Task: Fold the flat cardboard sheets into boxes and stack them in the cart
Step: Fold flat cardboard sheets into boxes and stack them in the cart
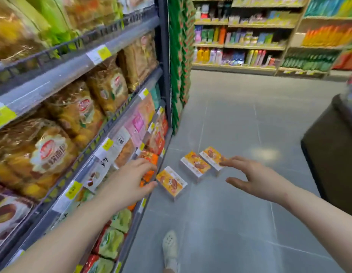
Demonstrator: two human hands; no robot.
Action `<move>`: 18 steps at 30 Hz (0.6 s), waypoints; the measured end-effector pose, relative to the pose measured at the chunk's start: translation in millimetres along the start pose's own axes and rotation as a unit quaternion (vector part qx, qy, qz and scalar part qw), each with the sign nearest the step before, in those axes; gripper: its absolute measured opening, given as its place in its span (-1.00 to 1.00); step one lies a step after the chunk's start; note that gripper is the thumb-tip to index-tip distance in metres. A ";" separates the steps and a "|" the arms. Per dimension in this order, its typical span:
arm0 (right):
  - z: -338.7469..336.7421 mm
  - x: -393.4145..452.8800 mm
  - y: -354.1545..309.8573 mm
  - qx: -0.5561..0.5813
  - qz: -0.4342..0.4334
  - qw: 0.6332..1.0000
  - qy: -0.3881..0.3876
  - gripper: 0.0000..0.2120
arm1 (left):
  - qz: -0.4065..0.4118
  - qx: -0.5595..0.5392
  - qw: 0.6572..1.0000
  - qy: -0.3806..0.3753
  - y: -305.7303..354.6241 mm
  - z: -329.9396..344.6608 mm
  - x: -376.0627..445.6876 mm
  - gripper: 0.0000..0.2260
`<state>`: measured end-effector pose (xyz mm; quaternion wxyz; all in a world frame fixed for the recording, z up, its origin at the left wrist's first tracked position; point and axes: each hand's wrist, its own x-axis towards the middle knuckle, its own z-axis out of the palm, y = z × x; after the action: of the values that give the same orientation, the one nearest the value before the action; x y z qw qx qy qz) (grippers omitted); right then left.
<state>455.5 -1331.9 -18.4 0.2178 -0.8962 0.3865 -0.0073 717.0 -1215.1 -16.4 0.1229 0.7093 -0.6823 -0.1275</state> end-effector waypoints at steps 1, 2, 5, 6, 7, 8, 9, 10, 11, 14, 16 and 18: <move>-2.5 6.4 7.8 0.003 0.015 1.000 0.006 -0.59 | 0.012 0.002 1.000 -0.005 -3.2 2.1 15.5 -0.25; -7.3 15.7 17.0 0.006 0.031 0.999 0.017 -0.59 | 0.024 0.003 1.000 -0.014 -7.1 3.5 36.2 -0.24; -22.6 46.3 37.2 0.019 0.073 0.997 0.032 -0.60 | 0.049 0.010 0.997 -0.056 -18.2 0.7 92.0 -0.18; -29.5 60.8 45.1 0.019 0.087 0.995 0.032 -0.60 | 0.057 0.007 0.996 -0.067 -25.3 -1.4 115.3 -0.18; -34.7 71.8 50.7 0.014 0.099 0.995 0.030 -0.60 | 0.065 0.009 0.995 -0.073 -31.1 -3.4 133.2 -0.19; -40.5 82.0 54.8 0.012 0.110 0.994 0.025 -0.60 | 0.071 0.011 0.994 -0.078 -35.7 -5.7 150.2 -0.20; -45.7 91.8 59.7 0.016 0.125 0.992 0.020 -0.60 | 0.079 0.011 0.993 -0.085 -40.3 -6.6 167.7 -0.25; -51.3 102.5 66.6 0.021 0.141 0.990 0.021 -0.60 | 0.088 0.011 0.992 -0.093 -45.0 -7.3 189.2 -0.33; -55.4 110.8 72.8 0.022 0.153 0.988 0.022 -0.60 | 0.099 0.017 0.990 -0.100 -47.8 -8.2 207.6 -0.42; -63.4 130.2 91.7 0.027 0.198 0.979 0.029 -0.59 | 0.141 0.032 0.982 -0.121 -47.7 -7.6 262.1 -0.55; -67.3 138.8 105.9 0.036 0.223 0.974 0.029 -0.58 | 0.168 0.047 0.977 -0.124 -43.6 -4.0 294.5 -0.62; -72.1 146.5 119.4 0.039 0.238 0.970 0.029 -0.58 | 0.185 0.055 0.974 -0.122 -37.6 -0.4 320.6 -0.64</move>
<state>462.8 -1534.0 -23.1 0.2367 -0.7686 0.5943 0.0037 764.0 -1534.1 -33.3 0.0208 0.5553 -0.8177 -0.1504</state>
